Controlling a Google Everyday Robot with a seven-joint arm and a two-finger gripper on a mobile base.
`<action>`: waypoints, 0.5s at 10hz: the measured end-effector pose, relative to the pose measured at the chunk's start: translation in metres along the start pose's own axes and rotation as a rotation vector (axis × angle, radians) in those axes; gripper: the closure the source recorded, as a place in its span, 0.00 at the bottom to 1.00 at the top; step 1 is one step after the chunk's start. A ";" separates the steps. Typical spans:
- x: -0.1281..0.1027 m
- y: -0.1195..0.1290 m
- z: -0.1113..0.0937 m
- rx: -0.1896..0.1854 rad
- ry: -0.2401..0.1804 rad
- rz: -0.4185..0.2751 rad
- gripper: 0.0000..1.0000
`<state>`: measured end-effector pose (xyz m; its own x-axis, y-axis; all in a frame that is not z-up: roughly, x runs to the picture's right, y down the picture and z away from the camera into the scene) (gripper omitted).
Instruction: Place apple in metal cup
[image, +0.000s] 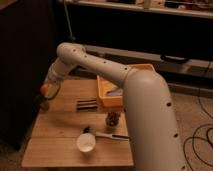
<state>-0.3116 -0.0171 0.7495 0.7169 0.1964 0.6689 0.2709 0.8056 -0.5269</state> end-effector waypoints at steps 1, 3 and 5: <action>-0.005 -0.009 0.011 -0.004 0.000 -0.007 1.00; -0.009 -0.025 0.026 -0.007 -0.003 -0.014 1.00; -0.007 -0.034 0.038 -0.013 -0.013 -0.016 1.00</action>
<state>-0.3498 -0.0244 0.7828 0.7042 0.1908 0.6839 0.2908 0.8012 -0.5230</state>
